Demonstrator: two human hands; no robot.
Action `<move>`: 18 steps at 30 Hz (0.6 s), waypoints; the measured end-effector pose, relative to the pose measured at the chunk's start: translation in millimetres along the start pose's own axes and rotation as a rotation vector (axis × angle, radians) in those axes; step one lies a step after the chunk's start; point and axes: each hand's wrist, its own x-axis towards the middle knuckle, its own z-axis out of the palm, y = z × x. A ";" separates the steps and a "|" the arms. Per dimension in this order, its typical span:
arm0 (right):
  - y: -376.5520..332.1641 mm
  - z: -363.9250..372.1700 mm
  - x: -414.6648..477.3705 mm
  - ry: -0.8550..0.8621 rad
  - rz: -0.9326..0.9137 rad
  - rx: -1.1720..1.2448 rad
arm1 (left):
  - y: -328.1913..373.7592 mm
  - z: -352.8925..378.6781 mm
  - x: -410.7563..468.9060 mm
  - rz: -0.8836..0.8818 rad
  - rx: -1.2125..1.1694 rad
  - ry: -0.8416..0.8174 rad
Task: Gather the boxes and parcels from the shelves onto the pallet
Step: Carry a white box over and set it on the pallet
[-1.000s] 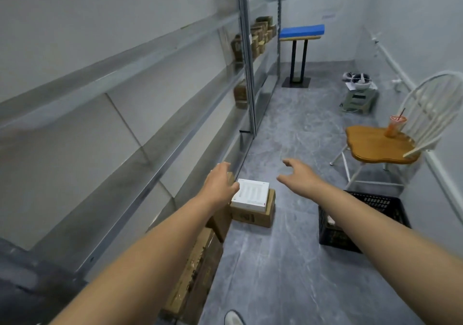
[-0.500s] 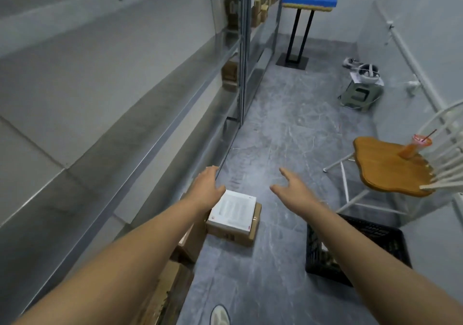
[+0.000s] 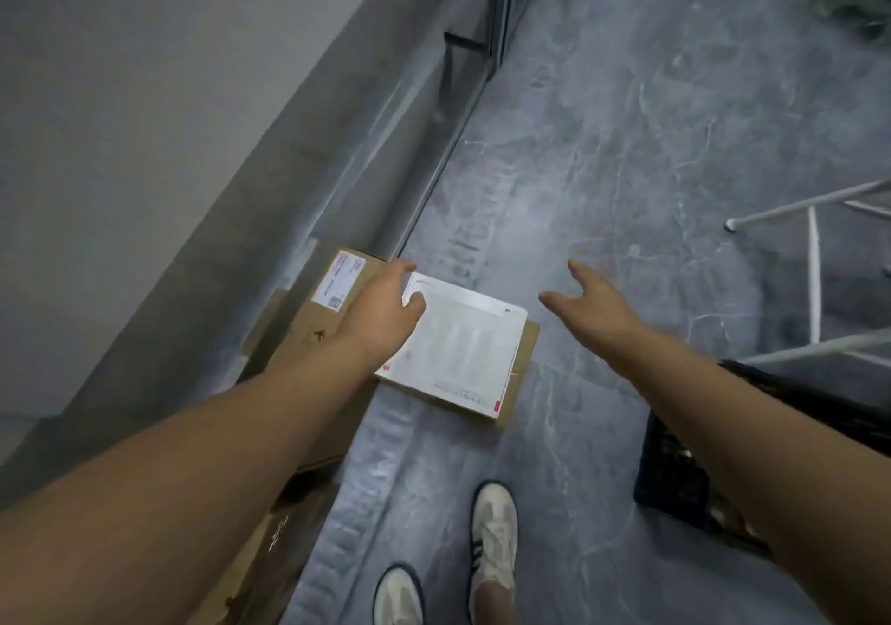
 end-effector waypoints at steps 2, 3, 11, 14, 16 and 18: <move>33.7 40.4 47.4 -0.024 0.073 -0.002 | -39.3 35.2 33.5 -0.018 0.044 -0.052; 49.9 61.3 65.6 -0.048 0.118 -0.010 | -57.9 50.2 45.9 -0.044 0.063 -0.072; 139.4 172.5 119.3 -0.086 0.359 0.224 | -138.6 134.3 83.9 -0.221 0.017 -0.082; 148.6 191.4 126.8 -0.097 0.398 0.371 | -144.2 150.1 92.6 -0.322 -0.122 -0.063; 147.6 198.5 127.2 -0.101 0.459 0.485 | -143.5 156.0 93.4 -0.396 -0.256 -0.012; 144.2 197.9 122.3 -0.079 0.503 0.541 | -135.8 156.7 87.0 -0.463 -0.337 -0.013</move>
